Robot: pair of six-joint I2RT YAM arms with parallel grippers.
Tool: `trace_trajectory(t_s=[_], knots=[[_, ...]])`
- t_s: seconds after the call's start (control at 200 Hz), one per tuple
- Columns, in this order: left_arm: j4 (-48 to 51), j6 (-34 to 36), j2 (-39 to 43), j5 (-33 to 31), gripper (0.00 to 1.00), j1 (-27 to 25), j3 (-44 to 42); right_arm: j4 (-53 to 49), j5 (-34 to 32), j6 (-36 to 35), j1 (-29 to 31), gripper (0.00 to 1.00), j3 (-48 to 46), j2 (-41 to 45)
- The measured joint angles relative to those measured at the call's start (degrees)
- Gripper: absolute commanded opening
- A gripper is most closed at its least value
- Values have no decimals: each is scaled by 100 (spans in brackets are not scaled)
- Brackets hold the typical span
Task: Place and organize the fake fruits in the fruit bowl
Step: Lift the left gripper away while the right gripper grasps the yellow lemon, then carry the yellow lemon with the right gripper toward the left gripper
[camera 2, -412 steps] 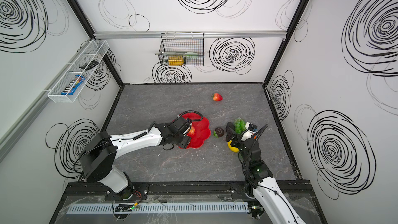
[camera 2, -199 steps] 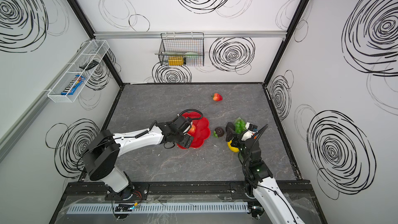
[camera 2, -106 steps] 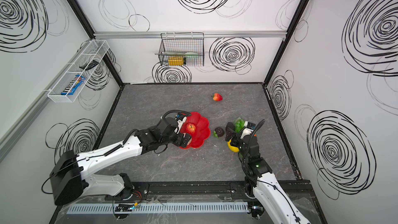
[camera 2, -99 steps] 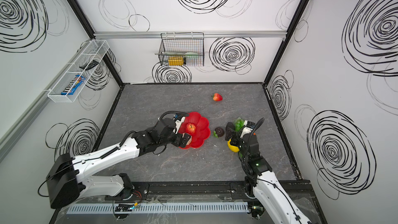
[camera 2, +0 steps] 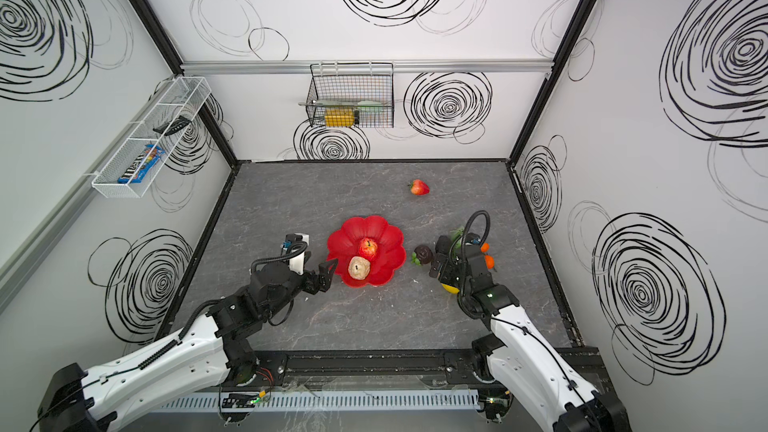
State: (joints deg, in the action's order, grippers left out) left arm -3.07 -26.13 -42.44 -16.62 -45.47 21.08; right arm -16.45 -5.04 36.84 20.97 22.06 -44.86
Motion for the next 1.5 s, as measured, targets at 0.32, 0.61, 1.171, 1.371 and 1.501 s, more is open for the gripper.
trace_trajectory(t_s=[0.32,0.61,1.171,1.371,1.501], knots=[[-503,107,723,-214,95,50,-918,-173,-393,227,481,98,55,-605],[-721,280,1182,-205,95,249,-1196,-151,-643,369,769,94,168,-1231],[-789,299,1292,-85,95,254,-1211,170,-647,435,752,67,234,-1792],[-850,304,1270,-13,95,254,-1211,175,-437,542,745,62,254,-1773],[-916,310,1250,24,95,254,-1231,160,-267,647,745,61,254,-1467]])
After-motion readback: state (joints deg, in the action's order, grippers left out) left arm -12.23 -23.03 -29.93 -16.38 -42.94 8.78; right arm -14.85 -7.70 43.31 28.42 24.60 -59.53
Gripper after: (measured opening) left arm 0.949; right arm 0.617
